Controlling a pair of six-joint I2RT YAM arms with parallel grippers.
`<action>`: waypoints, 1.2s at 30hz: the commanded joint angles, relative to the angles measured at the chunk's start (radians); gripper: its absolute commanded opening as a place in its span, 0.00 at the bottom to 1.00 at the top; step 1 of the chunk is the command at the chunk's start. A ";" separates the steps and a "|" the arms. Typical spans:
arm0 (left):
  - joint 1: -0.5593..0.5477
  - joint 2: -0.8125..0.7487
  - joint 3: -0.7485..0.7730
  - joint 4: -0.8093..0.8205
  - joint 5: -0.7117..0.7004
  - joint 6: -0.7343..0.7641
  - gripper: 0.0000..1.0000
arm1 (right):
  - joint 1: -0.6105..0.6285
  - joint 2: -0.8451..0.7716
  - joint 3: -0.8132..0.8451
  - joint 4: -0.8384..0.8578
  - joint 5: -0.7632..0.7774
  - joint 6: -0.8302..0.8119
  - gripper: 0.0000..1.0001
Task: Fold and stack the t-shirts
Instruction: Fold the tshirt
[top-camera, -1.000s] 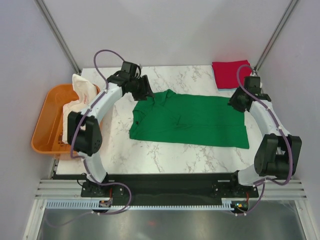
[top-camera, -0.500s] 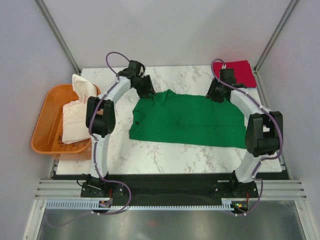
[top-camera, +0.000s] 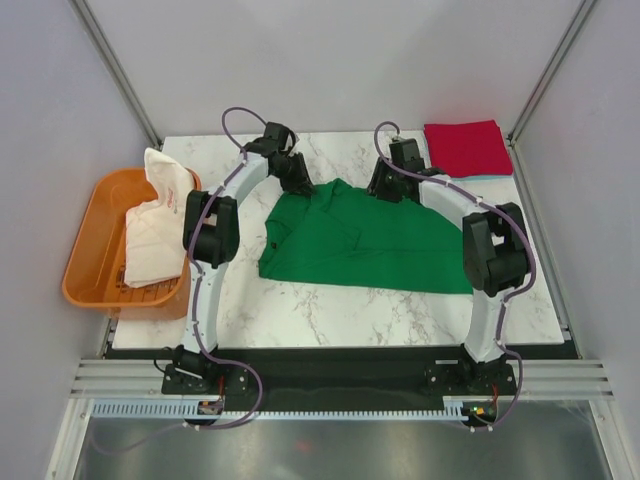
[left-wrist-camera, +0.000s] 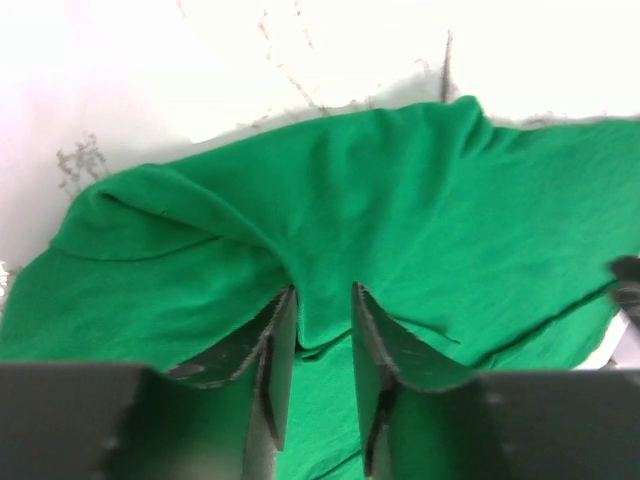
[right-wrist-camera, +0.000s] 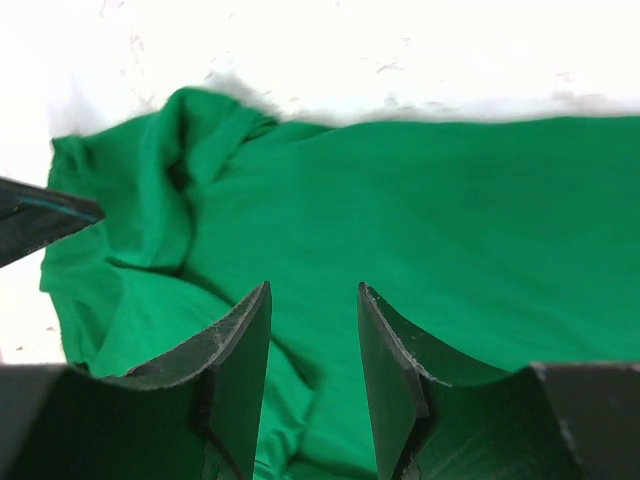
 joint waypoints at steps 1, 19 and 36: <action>-0.001 0.016 0.065 0.013 0.045 -0.016 0.26 | 0.039 0.033 0.053 0.092 -0.011 0.036 0.48; 0.008 -0.083 -0.077 0.017 -0.085 -0.061 0.44 | 0.145 0.244 0.206 0.226 0.009 0.090 0.49; -0.001 0.017 0.028 0.028 0.023 -0.064 0.17 | 0.156 0.366 0.335 0.192 0.090 0.078 0.45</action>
